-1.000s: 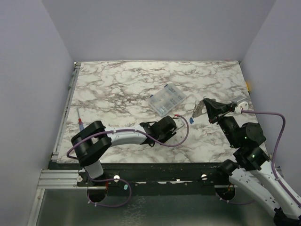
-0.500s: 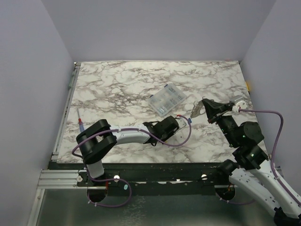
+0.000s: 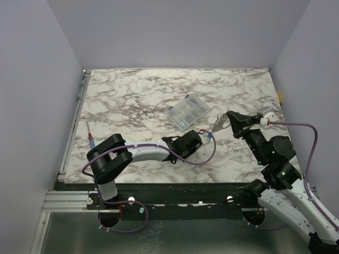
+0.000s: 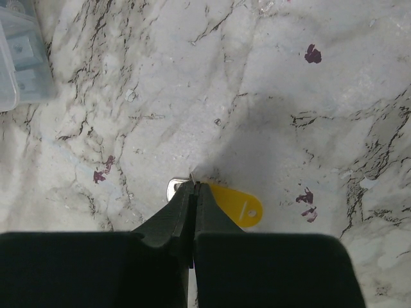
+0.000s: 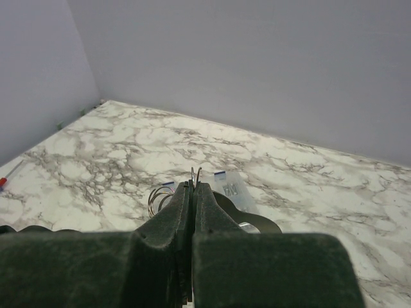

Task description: Put the keys on the keyring

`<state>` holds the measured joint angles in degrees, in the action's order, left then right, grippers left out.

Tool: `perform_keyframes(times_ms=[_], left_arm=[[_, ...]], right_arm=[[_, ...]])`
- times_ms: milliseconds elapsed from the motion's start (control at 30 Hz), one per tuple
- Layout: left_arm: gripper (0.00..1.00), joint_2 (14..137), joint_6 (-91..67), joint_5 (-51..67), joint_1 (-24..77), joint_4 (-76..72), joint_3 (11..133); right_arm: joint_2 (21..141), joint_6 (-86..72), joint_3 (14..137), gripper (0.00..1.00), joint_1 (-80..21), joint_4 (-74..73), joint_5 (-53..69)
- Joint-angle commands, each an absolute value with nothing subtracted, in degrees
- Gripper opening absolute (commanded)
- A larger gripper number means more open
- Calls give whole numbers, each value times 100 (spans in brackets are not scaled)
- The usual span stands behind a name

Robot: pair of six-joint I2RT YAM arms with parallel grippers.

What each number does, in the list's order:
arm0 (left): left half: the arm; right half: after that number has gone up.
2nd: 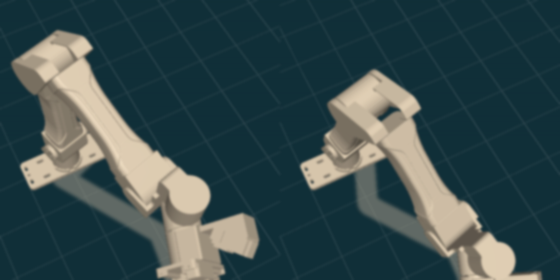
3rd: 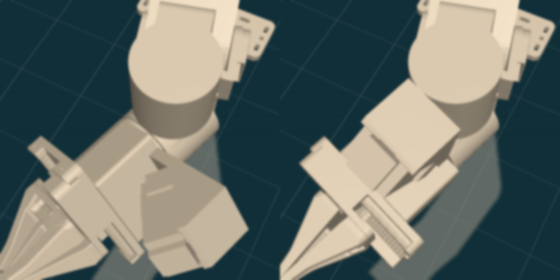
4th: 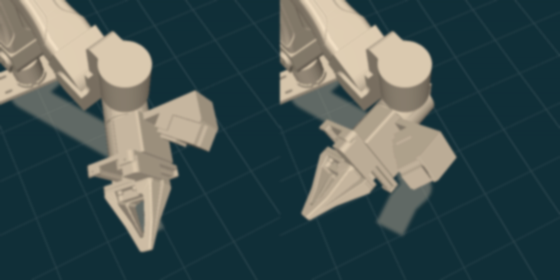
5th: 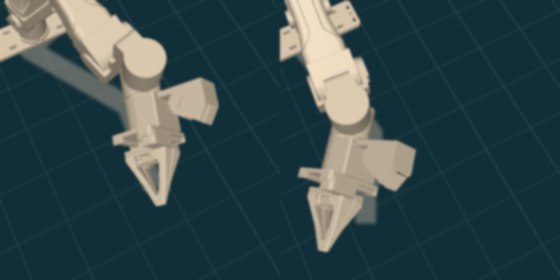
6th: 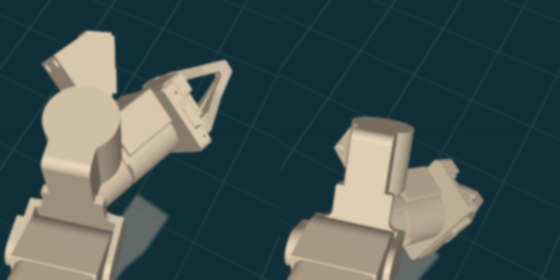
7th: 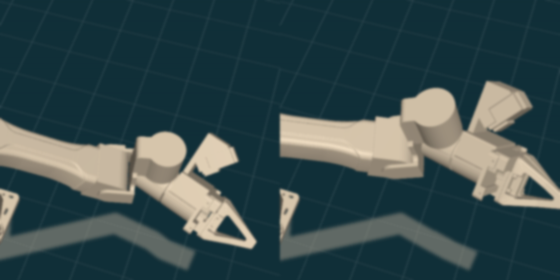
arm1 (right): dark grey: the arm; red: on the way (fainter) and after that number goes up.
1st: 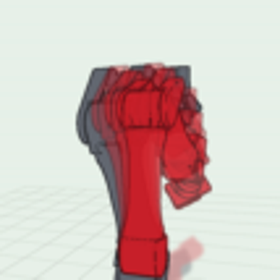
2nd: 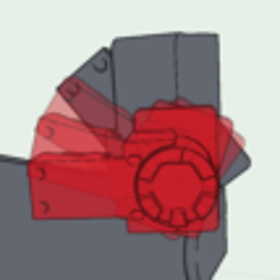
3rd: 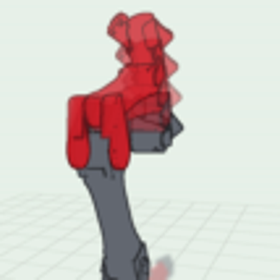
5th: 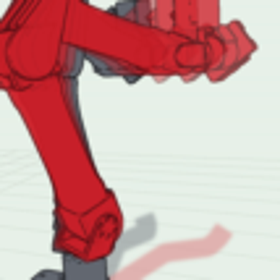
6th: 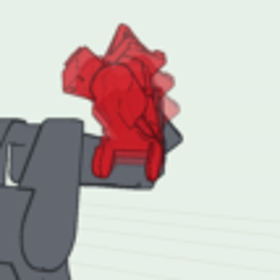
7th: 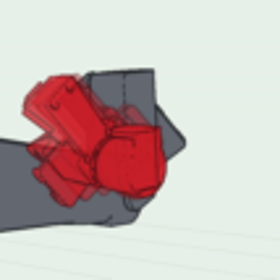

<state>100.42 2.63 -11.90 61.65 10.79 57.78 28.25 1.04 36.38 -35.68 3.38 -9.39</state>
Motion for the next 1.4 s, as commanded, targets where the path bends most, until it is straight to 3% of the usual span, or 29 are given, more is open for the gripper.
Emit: perform_keyframes(times_ms=[0, 1200, 1367], left_arm=[[0, 10032, 289, -1189, 6214, 1113, 5902], [0, 7449, 78, -605, 6077, 1153, 5424], [0, 6844, 192, -207, 5940, 1306, 5281]], right_arm=[[2821, 64, 3723, 1, -3612, 378, -861], [3278, 18, 4192, 1, -3612, 406, -472], [3461, 18, 4281, 1, -3612, 460, 311]])
